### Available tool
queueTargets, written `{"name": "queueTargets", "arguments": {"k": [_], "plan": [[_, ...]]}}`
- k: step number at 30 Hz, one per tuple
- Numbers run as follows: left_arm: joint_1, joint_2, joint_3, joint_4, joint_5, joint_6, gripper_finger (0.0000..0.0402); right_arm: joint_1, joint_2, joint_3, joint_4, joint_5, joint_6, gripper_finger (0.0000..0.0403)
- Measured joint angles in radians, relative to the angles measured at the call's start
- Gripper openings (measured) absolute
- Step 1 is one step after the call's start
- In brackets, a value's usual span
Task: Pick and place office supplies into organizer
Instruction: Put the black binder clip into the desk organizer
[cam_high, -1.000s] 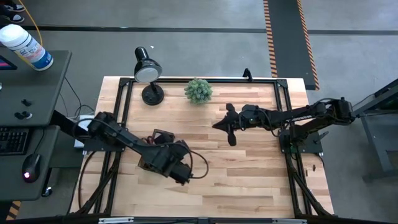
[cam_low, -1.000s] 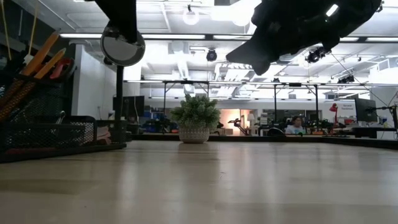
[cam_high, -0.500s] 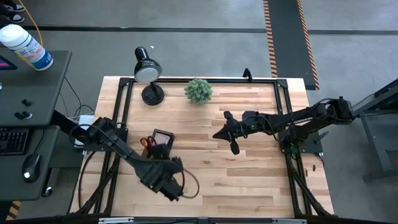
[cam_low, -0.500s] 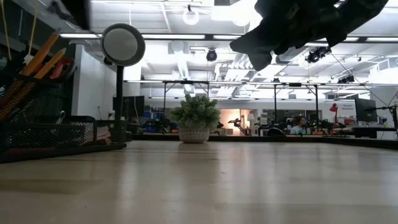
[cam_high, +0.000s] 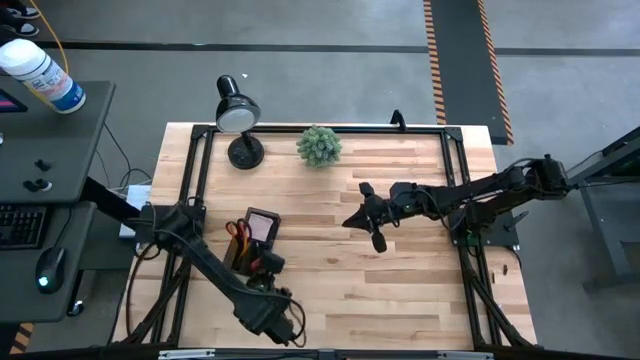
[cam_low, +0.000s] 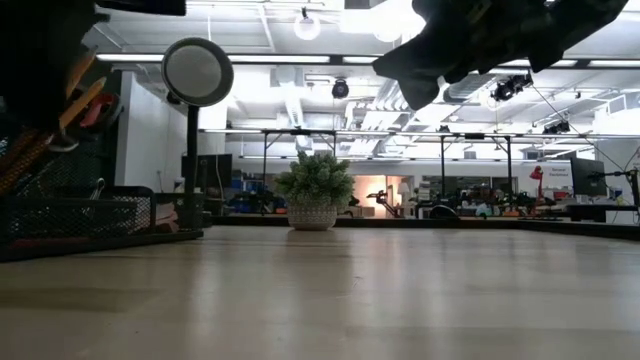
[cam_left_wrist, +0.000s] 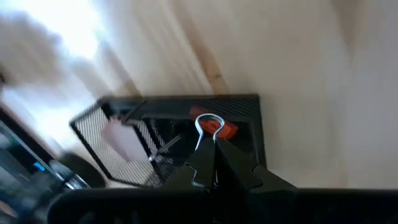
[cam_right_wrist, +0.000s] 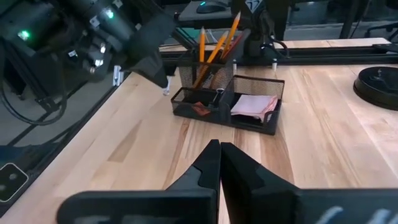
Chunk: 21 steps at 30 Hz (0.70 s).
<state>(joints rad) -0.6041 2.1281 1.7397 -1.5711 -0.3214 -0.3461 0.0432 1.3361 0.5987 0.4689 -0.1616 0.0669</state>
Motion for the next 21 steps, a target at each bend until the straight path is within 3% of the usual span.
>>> {"name": "queueTargets", "arguments": {"k": [16, 21], "plan": [[-0.011, 0.012, 0.0, 0.0, -0.03, 0.564, 0.0, 0.031, 0.0, 0.0, -0.001, 0.047, -0.023, 0.0001], [-0.011, 0.012, 0.0, 0.0, 0.037, 0.686, 0.0, 0.031, 0.0, 0.0, -0.001, 0.047, -0.023, 0.0004]]}}
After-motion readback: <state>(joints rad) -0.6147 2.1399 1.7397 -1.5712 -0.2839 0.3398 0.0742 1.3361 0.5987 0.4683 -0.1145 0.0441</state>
